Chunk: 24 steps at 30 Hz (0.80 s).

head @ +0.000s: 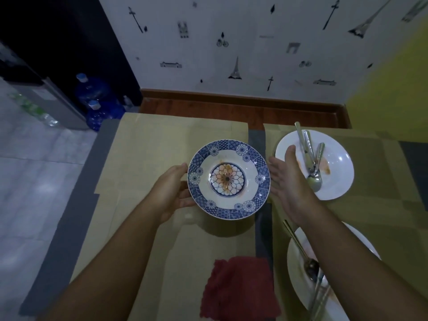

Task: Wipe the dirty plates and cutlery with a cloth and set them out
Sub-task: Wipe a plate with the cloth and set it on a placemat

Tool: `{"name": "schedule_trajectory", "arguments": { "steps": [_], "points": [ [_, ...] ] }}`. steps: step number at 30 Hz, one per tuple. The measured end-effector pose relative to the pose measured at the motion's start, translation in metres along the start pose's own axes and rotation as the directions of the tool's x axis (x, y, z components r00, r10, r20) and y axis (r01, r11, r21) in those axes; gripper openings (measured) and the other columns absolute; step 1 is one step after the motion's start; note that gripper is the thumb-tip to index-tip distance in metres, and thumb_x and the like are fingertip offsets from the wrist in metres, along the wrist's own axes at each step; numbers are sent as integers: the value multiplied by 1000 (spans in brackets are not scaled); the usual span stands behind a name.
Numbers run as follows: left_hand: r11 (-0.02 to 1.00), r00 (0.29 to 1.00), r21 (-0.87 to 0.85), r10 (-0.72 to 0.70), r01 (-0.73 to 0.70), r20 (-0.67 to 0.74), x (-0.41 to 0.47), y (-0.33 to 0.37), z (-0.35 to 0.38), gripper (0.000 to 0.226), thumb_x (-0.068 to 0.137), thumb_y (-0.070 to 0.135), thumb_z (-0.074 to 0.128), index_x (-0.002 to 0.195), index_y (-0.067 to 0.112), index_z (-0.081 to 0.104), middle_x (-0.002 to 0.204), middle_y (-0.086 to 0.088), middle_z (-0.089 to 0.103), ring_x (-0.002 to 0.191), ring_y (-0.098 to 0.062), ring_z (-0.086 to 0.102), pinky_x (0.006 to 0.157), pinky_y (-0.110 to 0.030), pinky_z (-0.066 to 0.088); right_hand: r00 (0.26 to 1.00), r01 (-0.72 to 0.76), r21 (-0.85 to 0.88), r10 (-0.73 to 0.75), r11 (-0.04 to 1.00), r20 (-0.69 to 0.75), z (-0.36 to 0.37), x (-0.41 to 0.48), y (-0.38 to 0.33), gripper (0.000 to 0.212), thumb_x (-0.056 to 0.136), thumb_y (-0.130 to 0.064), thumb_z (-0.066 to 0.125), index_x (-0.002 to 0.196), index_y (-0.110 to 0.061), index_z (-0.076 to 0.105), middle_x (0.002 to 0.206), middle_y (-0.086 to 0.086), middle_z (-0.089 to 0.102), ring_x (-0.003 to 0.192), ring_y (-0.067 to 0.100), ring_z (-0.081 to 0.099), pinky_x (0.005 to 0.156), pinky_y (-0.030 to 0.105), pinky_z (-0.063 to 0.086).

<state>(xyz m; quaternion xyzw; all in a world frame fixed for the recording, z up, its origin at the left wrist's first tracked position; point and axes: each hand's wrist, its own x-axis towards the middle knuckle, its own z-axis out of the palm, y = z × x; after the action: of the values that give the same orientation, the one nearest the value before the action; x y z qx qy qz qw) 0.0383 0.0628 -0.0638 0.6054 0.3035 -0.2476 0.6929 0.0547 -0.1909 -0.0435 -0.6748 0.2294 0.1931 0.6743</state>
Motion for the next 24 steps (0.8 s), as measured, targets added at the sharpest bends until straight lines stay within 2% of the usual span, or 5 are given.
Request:
{"name": "schedule_trajectory", "arguments": {
  "steps": [7, 14, 18, 21, 24],
  "points": [
    [991, 991, -41, -122, 124, 52, -57, -43, -22, 38, 106, 39, 40, 128, 15, 59, 111, -17, 75, 97, -35, 74, 81, -49, 61, 989, 22, -16, -19, 1000, 147, 1, -36, 21, 85, 91, -74, 12, 147, -17, 40, 149, 1, 44, 120, 10, 45, 96, 31, 34],
    [999, 997, -31, -34, 32, -69, -99, -96, -44, 28, 105, 10, 45, 127, 14, 61, 107, -13, 77, 91, -31, 75, 71, -41, 63, 951, 20, -31, -9, 999, 308, 11, -74, 47, 80, 91, -72, 16, 146, -19, 40, 150, 3, 43, 136, 20, 42, 117, 45, 27],
    [999, 998, -49, 21, -24, -63, -106, -112, -65, 27, 105, 10, 46, 127, 14, 61, 110, -14, 76, 94, -34, 75, 73, -42, 64, 950, 203, -196, -144, 959, 279, 27, -104, 58, 56, 99, -55, 26, 139, -23, 48, 137, -9, 53, 126, 7, 48, 110, 30, 34],
    [998, 996, -44, 43, -46, -80, -104, -123, -84, 27, 105, 10, 47, 128, 14, 61, 109, -13, 76, 93, -34, 75, 73, -44, 64, 928, 373, -496, -305, 784, 217, 31, -124, 104, 24, 103, -43, 40, 116, -40, 60, 114, -31, 60, 112, -14, 51, 92, 7, 38],
    [997, 993, -48, 53, -58, -102, -103, -136, -101, 27, 105, 10, 47, 127, 15, 62, 107, -12, 77, 90, -33, 76, 69, -41, 63, 926, 302, -892, -324, 337, 192, 24, -131, 173, 53, 92, -56, 48, 138, -30, 49, 145, -5, 46, 134, 17, 41, 108, 35, 37]
  ]
}}
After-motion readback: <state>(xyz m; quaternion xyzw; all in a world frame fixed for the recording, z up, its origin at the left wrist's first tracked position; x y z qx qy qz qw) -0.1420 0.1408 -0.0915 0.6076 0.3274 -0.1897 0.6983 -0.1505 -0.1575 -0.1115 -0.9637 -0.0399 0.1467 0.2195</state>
